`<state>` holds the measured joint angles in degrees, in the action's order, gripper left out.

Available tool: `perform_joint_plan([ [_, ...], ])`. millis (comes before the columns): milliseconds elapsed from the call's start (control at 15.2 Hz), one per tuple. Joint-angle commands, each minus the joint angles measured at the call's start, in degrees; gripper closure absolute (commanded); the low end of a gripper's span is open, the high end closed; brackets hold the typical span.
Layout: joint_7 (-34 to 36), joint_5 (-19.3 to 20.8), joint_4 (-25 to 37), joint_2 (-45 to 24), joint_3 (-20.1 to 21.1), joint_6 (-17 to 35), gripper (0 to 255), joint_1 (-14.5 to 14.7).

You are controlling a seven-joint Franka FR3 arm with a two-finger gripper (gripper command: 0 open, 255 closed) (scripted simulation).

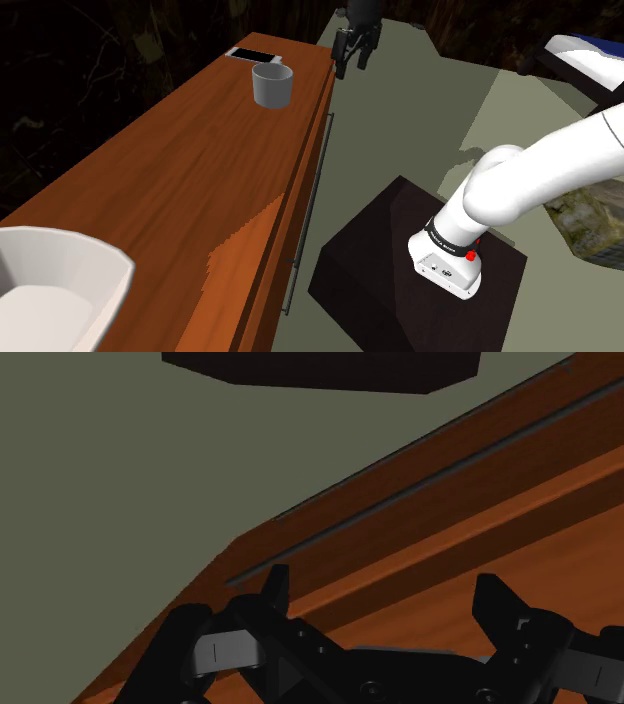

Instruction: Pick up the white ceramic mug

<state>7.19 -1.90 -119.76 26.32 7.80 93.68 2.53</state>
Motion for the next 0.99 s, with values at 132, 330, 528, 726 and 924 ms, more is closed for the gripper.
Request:
perform_joint_plan([
  [132,3.07,0.22,5.29,-7.14,3.02,2.40,0,0.88],
  [330,5.39,1.09,10.19,-12.88,5.11,3.55,0,1.54],
  [528,7.80,2.51,15.79,-18.89,7.05,4.16,0,2.37],
  [726,10.25,4.48,22.19,-25.24,8.79,4.14,0,3.47],
  [924,12.63,6.94,29.56,-31.99,10.21,3.39,0,5.06],
])
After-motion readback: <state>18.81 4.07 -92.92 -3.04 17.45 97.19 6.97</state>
